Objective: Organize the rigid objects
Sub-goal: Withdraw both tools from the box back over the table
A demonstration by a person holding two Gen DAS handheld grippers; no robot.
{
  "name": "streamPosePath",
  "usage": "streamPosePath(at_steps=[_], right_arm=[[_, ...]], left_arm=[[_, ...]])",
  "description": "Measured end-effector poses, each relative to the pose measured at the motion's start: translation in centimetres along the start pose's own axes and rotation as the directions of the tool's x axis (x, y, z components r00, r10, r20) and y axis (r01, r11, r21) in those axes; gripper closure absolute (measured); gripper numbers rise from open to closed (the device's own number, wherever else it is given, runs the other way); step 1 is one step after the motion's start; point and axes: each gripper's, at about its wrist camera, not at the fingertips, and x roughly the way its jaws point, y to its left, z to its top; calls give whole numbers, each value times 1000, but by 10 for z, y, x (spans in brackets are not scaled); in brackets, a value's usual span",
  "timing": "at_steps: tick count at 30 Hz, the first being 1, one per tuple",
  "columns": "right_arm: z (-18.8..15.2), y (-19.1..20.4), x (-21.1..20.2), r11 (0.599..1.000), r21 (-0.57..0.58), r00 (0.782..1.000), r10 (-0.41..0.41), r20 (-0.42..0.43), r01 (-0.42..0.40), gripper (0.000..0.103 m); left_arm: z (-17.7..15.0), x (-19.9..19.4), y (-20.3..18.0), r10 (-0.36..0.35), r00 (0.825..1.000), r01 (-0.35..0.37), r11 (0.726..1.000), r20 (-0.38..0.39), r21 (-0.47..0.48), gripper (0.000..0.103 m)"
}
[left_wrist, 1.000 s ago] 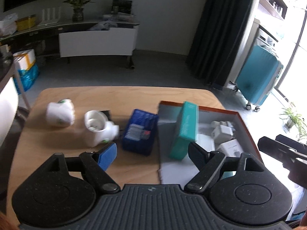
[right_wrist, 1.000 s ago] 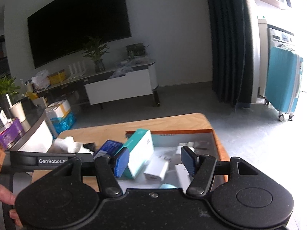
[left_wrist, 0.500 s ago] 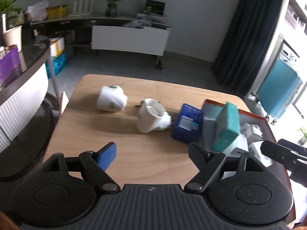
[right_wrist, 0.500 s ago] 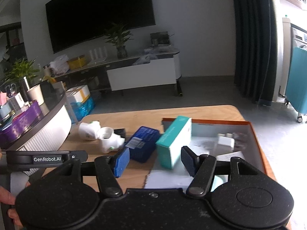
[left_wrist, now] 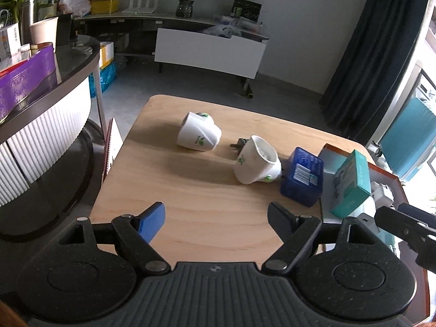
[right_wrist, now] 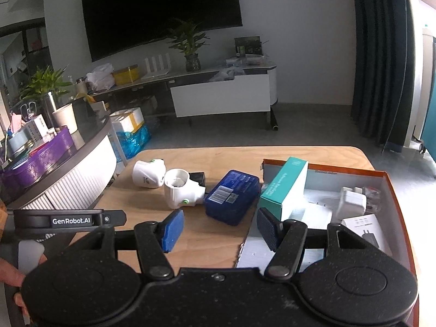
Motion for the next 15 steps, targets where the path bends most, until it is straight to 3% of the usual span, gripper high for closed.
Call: streamPosePath(at_steps=[15], right_arm=[[0,14,16,999,-38,999,29,-29,-30,30]], left_arm=[[9,12,14,30,1000,-30,1000,-5,-5,18]])
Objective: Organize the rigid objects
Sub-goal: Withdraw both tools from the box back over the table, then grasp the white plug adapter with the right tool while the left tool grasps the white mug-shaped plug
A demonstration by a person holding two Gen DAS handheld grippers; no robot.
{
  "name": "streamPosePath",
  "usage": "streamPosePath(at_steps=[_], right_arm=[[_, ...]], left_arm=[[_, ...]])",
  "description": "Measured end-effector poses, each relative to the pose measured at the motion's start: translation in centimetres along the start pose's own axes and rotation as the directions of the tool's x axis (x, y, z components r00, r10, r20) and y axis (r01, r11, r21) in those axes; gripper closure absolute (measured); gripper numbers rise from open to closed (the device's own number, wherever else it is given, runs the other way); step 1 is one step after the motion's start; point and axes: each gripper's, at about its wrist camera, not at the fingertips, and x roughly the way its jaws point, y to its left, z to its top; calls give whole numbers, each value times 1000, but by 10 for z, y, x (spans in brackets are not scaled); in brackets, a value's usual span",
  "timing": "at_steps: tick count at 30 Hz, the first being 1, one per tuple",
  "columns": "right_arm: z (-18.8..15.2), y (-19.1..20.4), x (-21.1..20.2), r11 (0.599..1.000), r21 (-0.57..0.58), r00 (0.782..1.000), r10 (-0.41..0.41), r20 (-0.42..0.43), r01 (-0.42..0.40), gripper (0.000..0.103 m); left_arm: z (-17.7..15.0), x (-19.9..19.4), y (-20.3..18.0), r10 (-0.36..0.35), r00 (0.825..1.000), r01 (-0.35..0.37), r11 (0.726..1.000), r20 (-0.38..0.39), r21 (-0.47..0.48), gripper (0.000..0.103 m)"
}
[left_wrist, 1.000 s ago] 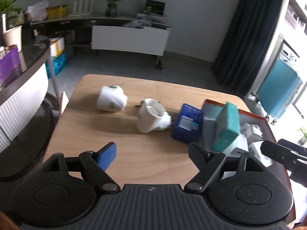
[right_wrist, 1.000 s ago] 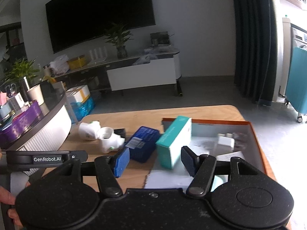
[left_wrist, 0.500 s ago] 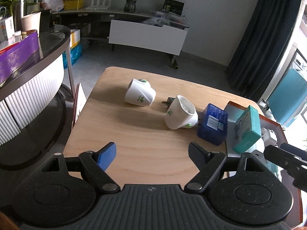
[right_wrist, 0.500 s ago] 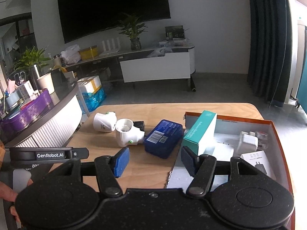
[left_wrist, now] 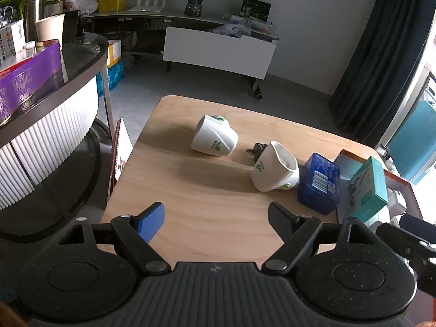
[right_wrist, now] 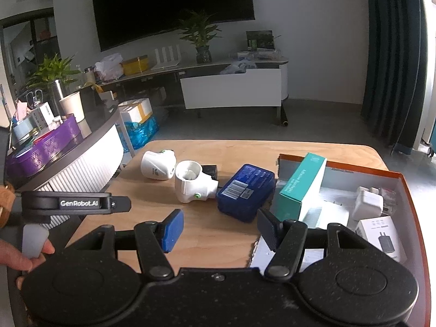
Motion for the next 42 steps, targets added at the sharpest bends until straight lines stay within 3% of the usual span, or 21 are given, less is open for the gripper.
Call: streamPosePath(at_steps=[15,19,28,42], right_arm=[[4,14,23,999,-34,999,28,-25,-29,30],[5,17,28,998,-49,999,28,-25,-29,26],[6,19,40,996,-78,998,49,-32,-52,25],[21,30,76,984,-157,996,74,-57,-82,20]], left_arm=[[9,11,6,11,1000,-11,1000,-5,22,17],[11,17,8,15,1000,-15,999,-8,35,14],[32,51,7,7,1000,-7,995,-7,99,5],[54,106,6,24,999,-20,987,-27,158,0]])
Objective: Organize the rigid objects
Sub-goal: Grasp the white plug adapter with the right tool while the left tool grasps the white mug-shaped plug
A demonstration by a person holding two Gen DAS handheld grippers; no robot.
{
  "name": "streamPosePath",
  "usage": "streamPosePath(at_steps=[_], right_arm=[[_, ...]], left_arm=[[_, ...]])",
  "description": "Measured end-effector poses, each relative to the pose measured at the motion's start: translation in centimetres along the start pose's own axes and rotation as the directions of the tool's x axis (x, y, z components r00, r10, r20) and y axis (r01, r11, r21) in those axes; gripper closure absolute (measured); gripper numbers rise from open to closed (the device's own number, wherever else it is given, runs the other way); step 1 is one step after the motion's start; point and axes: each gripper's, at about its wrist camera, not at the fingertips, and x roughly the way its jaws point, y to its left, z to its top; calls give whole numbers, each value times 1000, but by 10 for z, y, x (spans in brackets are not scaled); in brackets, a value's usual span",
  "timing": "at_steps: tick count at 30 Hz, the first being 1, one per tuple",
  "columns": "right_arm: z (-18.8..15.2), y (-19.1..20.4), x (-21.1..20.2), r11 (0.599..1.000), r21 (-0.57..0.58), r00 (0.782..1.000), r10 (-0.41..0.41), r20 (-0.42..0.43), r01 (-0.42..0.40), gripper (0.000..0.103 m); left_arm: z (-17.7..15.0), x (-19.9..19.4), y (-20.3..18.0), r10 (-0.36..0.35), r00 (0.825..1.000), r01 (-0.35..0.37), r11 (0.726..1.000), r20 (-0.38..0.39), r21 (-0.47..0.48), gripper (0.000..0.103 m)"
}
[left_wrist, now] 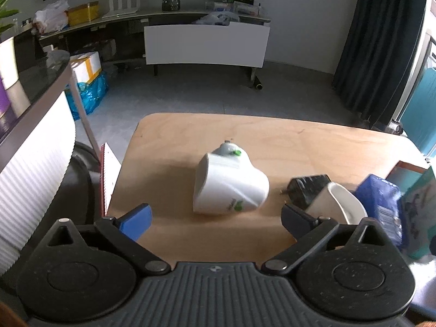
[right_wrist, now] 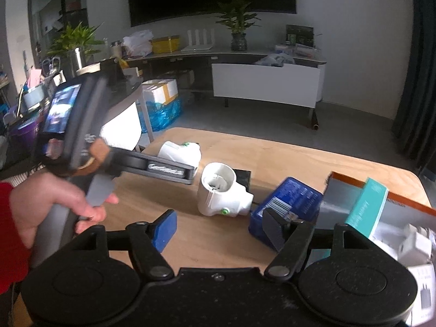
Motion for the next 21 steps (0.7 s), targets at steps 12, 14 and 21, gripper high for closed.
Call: streamPosePath(at_steps=[12,14,21], right_arm=[[13,-3,37,998,-50,1000,26,-14,-27,14],[14,-5,43,998,-51,999,32,-17,-33,13],[16,-5,73,996,-84,998,36,-56,-40,13]], left_arm=[[8,22,6,-79,996,80,997,46,-16,0],[6,24,10,-88,995,90,996,50,-30,0],[4,29,-2,-52,996,47,996,73,73,0]])
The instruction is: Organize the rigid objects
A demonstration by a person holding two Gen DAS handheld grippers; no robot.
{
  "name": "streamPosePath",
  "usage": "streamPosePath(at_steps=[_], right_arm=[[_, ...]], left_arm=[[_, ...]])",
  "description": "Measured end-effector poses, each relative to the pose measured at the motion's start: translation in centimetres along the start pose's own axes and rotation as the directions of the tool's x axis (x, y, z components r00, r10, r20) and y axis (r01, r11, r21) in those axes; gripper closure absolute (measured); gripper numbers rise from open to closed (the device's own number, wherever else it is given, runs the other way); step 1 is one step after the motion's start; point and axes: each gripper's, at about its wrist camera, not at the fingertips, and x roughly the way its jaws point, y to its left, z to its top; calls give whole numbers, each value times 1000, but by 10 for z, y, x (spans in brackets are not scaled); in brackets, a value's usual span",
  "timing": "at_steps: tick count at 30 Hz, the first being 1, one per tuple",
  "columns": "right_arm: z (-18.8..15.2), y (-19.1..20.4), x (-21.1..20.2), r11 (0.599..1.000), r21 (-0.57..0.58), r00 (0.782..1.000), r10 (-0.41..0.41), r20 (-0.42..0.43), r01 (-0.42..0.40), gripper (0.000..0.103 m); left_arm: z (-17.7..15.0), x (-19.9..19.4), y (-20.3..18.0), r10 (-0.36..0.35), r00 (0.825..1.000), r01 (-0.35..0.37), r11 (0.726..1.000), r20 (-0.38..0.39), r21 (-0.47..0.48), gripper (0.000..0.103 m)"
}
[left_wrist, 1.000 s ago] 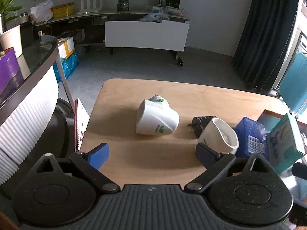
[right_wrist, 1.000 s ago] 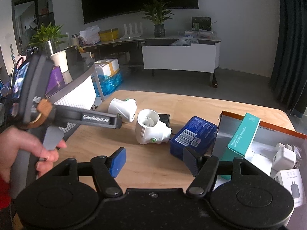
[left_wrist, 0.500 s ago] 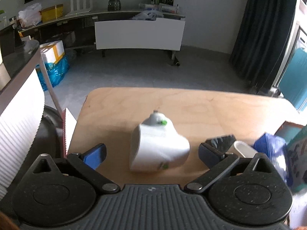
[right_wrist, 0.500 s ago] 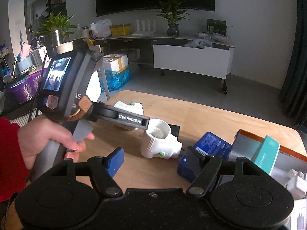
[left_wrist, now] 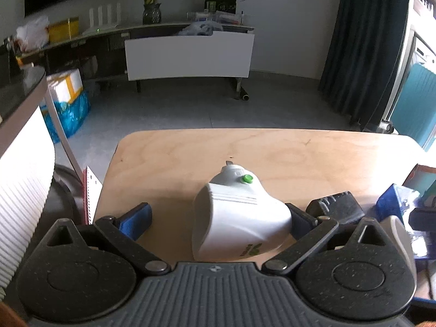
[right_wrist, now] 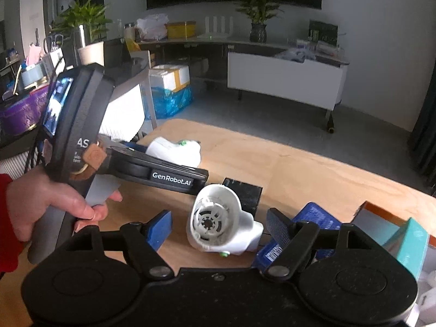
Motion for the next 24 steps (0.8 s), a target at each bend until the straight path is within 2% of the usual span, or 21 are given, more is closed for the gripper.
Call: streamPosePath(at_steps=[3,5,6,7,8,9,11,17,24], right_arm=[[1,2,12,1000,-31,1000,-6,-19,5,13],[2,4,20,999,-44,999,2,-33,-4,13],[3,7,24,998,-59,999,-5,-37,3,13],[3,9,29,997,-78,999,-12,-49,8,13],[1,11,33,996,-86,998,-20,-56,15,15],[-1,12,34,996,-88,998,-24,-52,20,24],[-4,11,33,998,-67,999,-15,-37,13,27],[-7,11,13,1000,-5,1000,9,-4,-9,28],[-10,16,-26,999,43,999,-3,32,1,28]], left_arm=[[1,3,-1,2,1000,-2,1000,15,16,1],[0,3,-3,10,999,-11,999,35,51,13],[-1,3,-5,12,999,-15,998,43,64,15],[-2,1,-5,3,999,-6,998,50,67,24],[-1,0,-4,-7,998,4,997,56,71,38],[-1,-2,-5,-10,998,6,997,56,74,39],[-2,-4,-3,-25,998,22,998,49,64,39],[-9,-18,1,-28,999,27,999,34,17,39],[-20,-61,-7,-39,998,41,999,48,-28,39]])
